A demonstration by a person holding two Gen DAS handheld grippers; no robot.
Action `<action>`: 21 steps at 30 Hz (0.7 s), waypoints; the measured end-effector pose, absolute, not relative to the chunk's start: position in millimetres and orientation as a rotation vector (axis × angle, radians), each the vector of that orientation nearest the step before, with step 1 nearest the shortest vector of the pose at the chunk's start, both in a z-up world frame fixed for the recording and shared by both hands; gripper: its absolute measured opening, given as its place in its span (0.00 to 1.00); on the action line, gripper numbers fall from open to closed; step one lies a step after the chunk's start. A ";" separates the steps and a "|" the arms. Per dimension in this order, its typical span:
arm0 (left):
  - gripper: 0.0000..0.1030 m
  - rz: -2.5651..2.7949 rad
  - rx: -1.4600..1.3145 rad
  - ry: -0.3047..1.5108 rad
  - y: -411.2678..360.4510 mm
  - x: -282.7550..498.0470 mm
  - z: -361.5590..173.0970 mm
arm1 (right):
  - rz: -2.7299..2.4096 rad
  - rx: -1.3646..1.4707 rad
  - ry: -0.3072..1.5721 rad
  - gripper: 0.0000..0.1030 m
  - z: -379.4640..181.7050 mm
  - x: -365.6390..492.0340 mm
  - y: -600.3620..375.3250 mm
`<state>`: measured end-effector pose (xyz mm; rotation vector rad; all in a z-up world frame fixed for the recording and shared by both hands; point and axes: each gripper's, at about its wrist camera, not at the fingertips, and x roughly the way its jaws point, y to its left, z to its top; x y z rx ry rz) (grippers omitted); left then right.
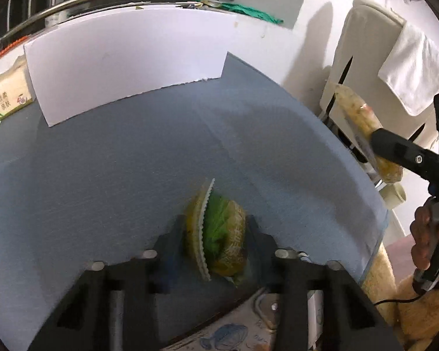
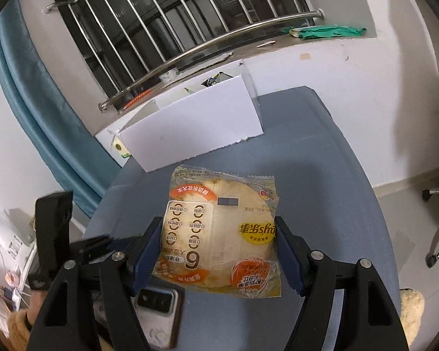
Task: Organize snacks
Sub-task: 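Grasp the small green leaf-print pouch with the left tool while the right tool lifts the bread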
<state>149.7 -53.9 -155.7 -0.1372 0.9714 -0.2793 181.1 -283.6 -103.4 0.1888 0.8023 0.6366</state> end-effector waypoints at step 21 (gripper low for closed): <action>0.39 -0.213 -0.234 0.579 32.2 152.6 -20.5 | 0.748 0.132 0.662 0.75 -43.8 214.6 -235.3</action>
